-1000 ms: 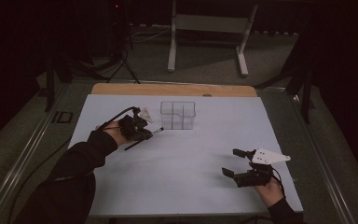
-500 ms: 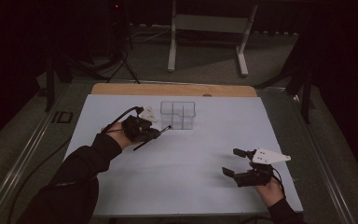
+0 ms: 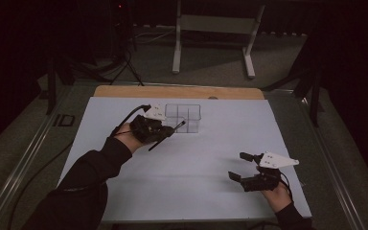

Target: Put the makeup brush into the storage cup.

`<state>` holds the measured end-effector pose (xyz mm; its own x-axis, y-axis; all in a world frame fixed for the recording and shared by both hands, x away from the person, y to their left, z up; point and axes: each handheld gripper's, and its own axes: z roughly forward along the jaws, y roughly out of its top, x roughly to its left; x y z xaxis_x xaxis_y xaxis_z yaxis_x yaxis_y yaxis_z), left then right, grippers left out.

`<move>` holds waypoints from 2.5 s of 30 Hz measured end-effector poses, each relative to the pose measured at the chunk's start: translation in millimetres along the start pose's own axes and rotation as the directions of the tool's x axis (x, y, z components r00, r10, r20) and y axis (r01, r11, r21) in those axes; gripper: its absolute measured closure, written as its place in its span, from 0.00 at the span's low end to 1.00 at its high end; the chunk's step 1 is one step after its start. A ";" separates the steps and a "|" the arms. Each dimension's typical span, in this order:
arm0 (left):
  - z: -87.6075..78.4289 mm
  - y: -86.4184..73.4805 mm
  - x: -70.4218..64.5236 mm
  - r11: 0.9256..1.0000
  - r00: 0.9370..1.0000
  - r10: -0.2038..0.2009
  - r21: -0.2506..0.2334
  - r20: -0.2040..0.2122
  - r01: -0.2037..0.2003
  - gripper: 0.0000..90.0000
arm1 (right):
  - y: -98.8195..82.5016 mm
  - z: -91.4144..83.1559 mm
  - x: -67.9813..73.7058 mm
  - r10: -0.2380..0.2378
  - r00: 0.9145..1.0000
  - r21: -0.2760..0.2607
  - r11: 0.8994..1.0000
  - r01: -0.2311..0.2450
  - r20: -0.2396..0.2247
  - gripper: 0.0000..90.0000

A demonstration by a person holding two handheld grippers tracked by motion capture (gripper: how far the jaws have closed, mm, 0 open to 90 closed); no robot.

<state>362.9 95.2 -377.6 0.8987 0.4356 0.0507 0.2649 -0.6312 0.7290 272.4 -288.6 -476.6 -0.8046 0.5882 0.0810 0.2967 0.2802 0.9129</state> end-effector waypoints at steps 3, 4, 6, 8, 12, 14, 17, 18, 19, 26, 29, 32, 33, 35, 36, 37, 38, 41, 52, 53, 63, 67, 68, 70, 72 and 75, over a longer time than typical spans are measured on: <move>-1.0 5.7 -2.5 0.999 1.000 0.005 -0.040 -0.016 -0.006 0.95 | 0.0 -0.1 0.0 0.000 1.000 0.000 1.000 0.000 0.001 0.15; -1.0 5.7 -2.5 0.999 1.000 0.005 -0.040 -0.016 -0.006 0.95 | 0.0 -0.1 0.0 0.000 1.000 0.000 1.000 0.000 0.001 0.15; -1.7 8.4 -3.4 0.997 1.000 -0.001 -0.073 -0.029 -0.001 0.95 | -0.3 -0.2 -0.2 0.003 1.000 0.002 1.000 -0.003 0.002 0.15; -2.4 10.4 -3.2 0.996 1.000 -0.005 -0.090 -0.031 0.002 0.95 | -0.4 -0.2 -0.5 0.004 1.000 0.001 1.000 -0.004 0.003 0.15; -3.3 14.9 -3.9 0.993 0.999 -0.006 -0.121 -0.053 0.000 0.95 | -0.1 0.2 -0.3 0.003 1.000 0.001 1.000 -0.003 0.002 0.15; -3.5 17.7 -4.7 0.993 0.998 0.007 -0.121 -0.062 -0.014 0.95 | -0.2 0.5 -0.4 0.002 1.000 0.004 1.000 -0.002 0.001 0.15; -4.4 21.6 -6.6 0.990 0.997 -0.004 -0.141 -0.073 -0.006 0.95 | -0.4 0.9 -0.5 0.004 1.000 0.004 1.000 -0.004 0.000 0.15; -4.9 22.9 -6.8 0.989 0.997 -0.012 -0.151 -0.076 0.000 0.95 | -0.5 1.1 -0.7 0.007 1.000 0.004 1.000 -0.007 -0.001 0.15; -5.5 24.1 -6.7 0.987 0.997 -0.014 -0.158 -0.072 0.002 0.95 | -0.6 1.5 -1.0 0.008 1.000 0.003 1.000 -0.008 -0.001 0.15; -9.7 32.0 -5.9 0.976 0.995 -0.049 -0.217 -0.090 0.029 0.95 | -0.6 2.3 -0.6 0.007 1.000 0.001 1.000 -0.007 -0.005 0.15; -10.8 35.6 -5.4 0.970 0.995 -0.047 -0.240 -0.092 0.024 0.95 | -0.6 2.5 -0.8 0.009 1.000 0.002 1.000 -0.009 -0.005 0.15; -12.5 39.6 -4.3 0.962 0.994 -0.063 -0.270 -0.084 0.039 0.95 | -0.4 2.7 -0.5 0.006 1.000 -0.001 1.000 -0.006 -0.006 0.15; -13.1 41.4 -4.2 0.963 0.995 -0.064 -0.268 -0.081 0.041 0.95 | -0.2 2.5 -0.4 0.005 1.000 -0.002 1.000 -0.005 -0.008 0.15; -14.2 43.7 -4.7 0.957 0.994 -0.067 -0.289 -0.083 0.041 0.95 | 0.1 2.1 -0.2 0.005 1.000 -0.006 1.000 -0.005 -0.010 0.15; -14.6 44.9 -4.7 0.955 0.995 -0.070 -0.293 -0.077 0.045 0.95 | 0.1 1.7 -0.4 0.002 1.000 -0.007 1.000 -0.002 -0.010 0.15; -15.2 45.5 -4.7 0.951 0.995 -0.071 -0.307 -0.077 0.044 0.95 | 0.1 1.5 -0.3 0.003 1.000 -0.011 1.000 -0.003 -0.012 0.15; -15.5 46.2 -4.5 0.947 0.995 -0.075 -0.316 -0.072 0.049 0.95 | 0.2 1.1 -0.2 0.003 1.000 -0.014 1.000 -0.004 -0.013 0.15; -15.8 47.9 -2.1 0.939 0.994 -0.087 -0.338 -0.070 0.058 0.95 | 0.6 -0.3 0.1 0.001 1.000 -0.024 1.000 -0.001 -0.011 0.15; -12.5 60.2 -3.1 0.914 0.992 -0.100 -0.401 -0.082 0.059 0.95 | 0.9 -1.4 -0.5 0.004 1.000 -0.031 1.000 -0.005 -0.010 0.15; -11.7 64.7 -2.5 0.913 0.990 -0.094 -0.405 -0.101 0.045 0.95 | 0.9 -1.3 -0.7 0.005 1.000 -0.030 1.000 -0.006 -0.009 0.15; -3.1 74.3 6.8 0.886 0.982 -0.127 -0.460 -0.138 0.050 0.95 | 0.6 -1.1 -1.2 0.005 1.000 -0.028 1.000 -0.005 -0.008 0.15; 0.7 73.2 18.7 0.860 0.979 -0.166 -0.504 -0.120 0.084 0.95 | 0.7 -1.0 -0.8 0.004 1.000 -0.027 1.000 -0.004 -0.011 0.15; 1.8 72.6 20.6 0.857 0.976 -0.175 -0.509 -0.132 0.085 0.95 | 0.6 -0.9 -0.9 0.005 1.000 -0.026 1.000 -0.005 -0.012 0.15; 5.0 71.3 24.8 0.849 0.977 -0.165 -0.523 -0.136 0.070 0.95 | 0.6 -1.0 -1.0 0.005 1.000 -0.027 1.000 -0.006 -0.011 0.15; 7.8 69.9 29.0 0.841 0.975 -0.181 -0.534 -0.131 0.084 0.95 | 0.6 -1.0 -1.4 0.006 1.000 -0.027 1.000 -0.006 -0.010 0.15; 12.5 67.8 33.0 0.829 0.974 -0.191 -0.552 -0.126 0.091 0.95 | 0.6 -0.9 -1.6 0.005 1.000 -0.026 1.000 -0.006 -0.009 0.15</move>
<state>414.9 58.8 -335.0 0.7803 0.6254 -0.0040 0.1087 -0.1293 0.9856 273.4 -290.0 -475.8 -0.8076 0.5830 0.0895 0.2876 0.2567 0.9227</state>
